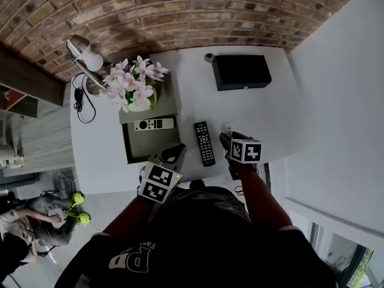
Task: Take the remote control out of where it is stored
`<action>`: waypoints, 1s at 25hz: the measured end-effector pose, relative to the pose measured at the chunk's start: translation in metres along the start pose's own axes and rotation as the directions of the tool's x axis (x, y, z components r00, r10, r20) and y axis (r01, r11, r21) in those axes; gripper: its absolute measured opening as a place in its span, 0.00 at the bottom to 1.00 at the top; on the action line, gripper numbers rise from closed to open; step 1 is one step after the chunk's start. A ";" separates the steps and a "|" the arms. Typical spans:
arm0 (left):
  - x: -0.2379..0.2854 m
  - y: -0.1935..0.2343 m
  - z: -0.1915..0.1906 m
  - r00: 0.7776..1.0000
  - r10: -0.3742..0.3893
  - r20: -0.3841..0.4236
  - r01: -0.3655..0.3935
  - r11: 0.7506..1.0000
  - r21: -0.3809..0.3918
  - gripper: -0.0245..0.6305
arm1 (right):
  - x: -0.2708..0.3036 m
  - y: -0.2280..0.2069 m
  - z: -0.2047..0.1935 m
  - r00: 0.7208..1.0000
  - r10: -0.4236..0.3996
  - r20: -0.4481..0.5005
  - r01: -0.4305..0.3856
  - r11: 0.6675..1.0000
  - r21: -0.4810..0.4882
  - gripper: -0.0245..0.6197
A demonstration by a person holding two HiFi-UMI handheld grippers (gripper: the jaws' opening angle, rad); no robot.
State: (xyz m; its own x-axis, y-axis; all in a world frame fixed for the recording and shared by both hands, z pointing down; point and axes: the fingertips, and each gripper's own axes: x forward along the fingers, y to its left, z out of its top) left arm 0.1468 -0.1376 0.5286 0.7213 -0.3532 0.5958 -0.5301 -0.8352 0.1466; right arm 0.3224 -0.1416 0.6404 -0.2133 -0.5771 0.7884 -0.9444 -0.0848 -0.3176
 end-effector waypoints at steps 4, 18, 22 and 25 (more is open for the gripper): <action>0.000 0.005 0.001 1.000 0.012 -0.003 -0.012 1.000 -0.012 0.05 | 0.012 -0.005 -0.003 0.999 -0.024 -0.042 0.024 1.000 -0.016 0.37; -0.010 0.023 -0.007 0.998 0.060 -0.010 -0.061 0.996 -0.066 0.05 | 0.039 -0.011 -0.009 0.988 -0.085 -0.129 0.079 0.995 -0.054 0.37; -0.015 0.027 -0.009 0.997 0.072 -0.009 -0.072 0.994 -0.077 0.05 | 0.041 -0.012 -0.010 0.986 -0.101 -0.135 0.095 0.994 -0.053 0.37; -0.018 0.030 -0.010 0.997 0.080 -0.007 -0.080 0.993 -0.083 0.05 | 0.042 -0.012 -0.009 0.985 -0.111 -0.132 0.104 0.993 -0.064 0.37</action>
State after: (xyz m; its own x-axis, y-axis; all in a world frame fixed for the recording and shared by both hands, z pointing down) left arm 0.1135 -0.1518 0.5301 0.6734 -0.4155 0.6115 -0.6213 -0.7663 0.1636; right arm 0.3222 -0.1572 0.6820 -0.1380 -0.4520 0.8813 -0.9755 -0.0921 -0.2000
